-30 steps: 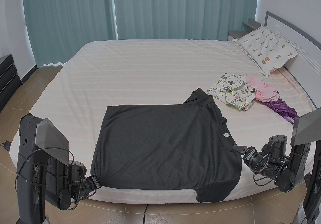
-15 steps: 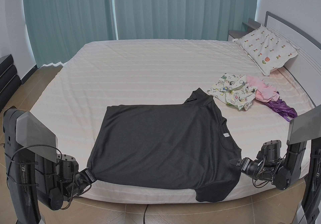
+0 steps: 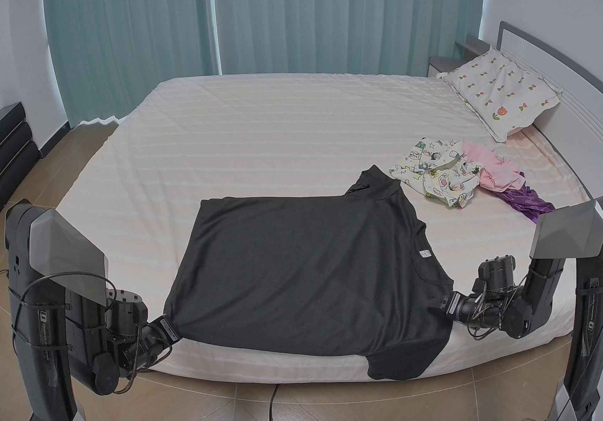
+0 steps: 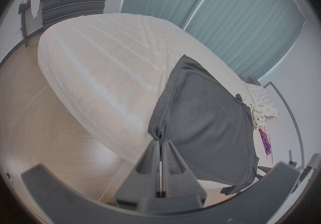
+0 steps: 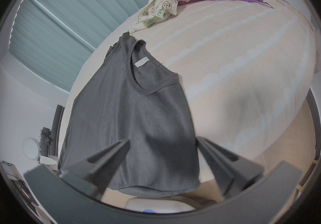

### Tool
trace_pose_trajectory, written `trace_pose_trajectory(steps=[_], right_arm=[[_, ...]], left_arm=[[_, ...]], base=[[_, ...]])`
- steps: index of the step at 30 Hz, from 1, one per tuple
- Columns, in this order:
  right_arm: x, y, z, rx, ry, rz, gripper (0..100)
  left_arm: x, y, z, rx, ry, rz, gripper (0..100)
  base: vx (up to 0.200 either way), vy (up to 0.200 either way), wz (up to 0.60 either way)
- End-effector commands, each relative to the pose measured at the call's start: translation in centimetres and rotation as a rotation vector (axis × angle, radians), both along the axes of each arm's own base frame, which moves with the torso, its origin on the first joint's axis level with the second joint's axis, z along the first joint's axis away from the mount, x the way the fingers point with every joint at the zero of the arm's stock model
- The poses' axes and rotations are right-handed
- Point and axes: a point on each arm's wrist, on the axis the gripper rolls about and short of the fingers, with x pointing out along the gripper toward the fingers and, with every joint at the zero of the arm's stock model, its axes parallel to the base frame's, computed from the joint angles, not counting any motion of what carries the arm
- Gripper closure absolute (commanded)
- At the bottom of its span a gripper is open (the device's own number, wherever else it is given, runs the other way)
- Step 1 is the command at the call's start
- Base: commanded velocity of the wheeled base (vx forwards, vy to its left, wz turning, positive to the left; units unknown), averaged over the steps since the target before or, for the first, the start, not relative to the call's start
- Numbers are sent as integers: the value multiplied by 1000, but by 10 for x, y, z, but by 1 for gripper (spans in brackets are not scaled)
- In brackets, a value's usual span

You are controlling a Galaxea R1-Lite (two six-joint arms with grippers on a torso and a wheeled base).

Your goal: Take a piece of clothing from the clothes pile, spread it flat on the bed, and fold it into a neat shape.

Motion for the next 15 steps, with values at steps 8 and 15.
trace_pose_trajectory(steps=[8,15], right_arm=[[51,-8,12,0,-148,-25,100],[73,-3,14,-16,-209,28,100]], left_arm=[[1,1,-1,-3,-9,5,100],[2,0,-5,-24,4,23,100]], base=[[0,0,0],[0,0,0]])
